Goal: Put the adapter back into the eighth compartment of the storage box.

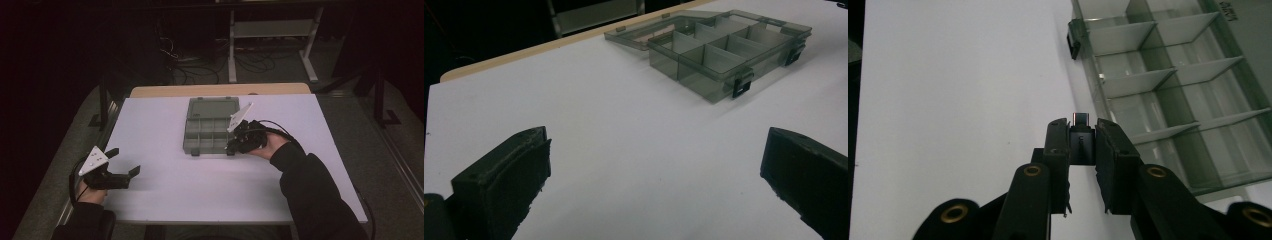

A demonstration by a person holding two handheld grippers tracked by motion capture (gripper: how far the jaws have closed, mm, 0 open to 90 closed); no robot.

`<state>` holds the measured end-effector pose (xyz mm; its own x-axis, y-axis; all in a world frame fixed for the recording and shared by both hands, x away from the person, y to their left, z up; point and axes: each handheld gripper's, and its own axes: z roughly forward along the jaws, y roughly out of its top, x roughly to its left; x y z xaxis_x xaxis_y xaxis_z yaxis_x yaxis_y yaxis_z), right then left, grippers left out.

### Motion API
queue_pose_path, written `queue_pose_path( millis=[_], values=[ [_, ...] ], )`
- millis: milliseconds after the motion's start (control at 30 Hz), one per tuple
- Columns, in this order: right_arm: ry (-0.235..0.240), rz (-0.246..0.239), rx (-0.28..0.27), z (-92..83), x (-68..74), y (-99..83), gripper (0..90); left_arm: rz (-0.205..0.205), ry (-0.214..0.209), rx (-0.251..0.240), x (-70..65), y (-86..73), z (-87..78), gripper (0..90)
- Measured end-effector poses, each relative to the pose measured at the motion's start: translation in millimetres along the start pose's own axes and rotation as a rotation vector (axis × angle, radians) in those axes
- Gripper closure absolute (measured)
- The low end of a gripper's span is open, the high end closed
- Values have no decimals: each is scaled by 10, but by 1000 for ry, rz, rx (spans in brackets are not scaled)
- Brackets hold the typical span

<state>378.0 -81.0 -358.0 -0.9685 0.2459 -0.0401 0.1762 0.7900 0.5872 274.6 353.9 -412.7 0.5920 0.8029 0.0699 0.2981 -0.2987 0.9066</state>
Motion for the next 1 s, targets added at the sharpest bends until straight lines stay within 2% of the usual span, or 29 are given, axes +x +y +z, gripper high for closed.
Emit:
queue_pose_path(
  millis=[600,1000],
  values=[
    [-33,21,-15,-90,-229,88,747,-5,-1,0,4,-3,-3,0],
    [-39,91,-36,-42,-443,19,747,-5,-2,0,5,-3,-3,0]
  ],
)
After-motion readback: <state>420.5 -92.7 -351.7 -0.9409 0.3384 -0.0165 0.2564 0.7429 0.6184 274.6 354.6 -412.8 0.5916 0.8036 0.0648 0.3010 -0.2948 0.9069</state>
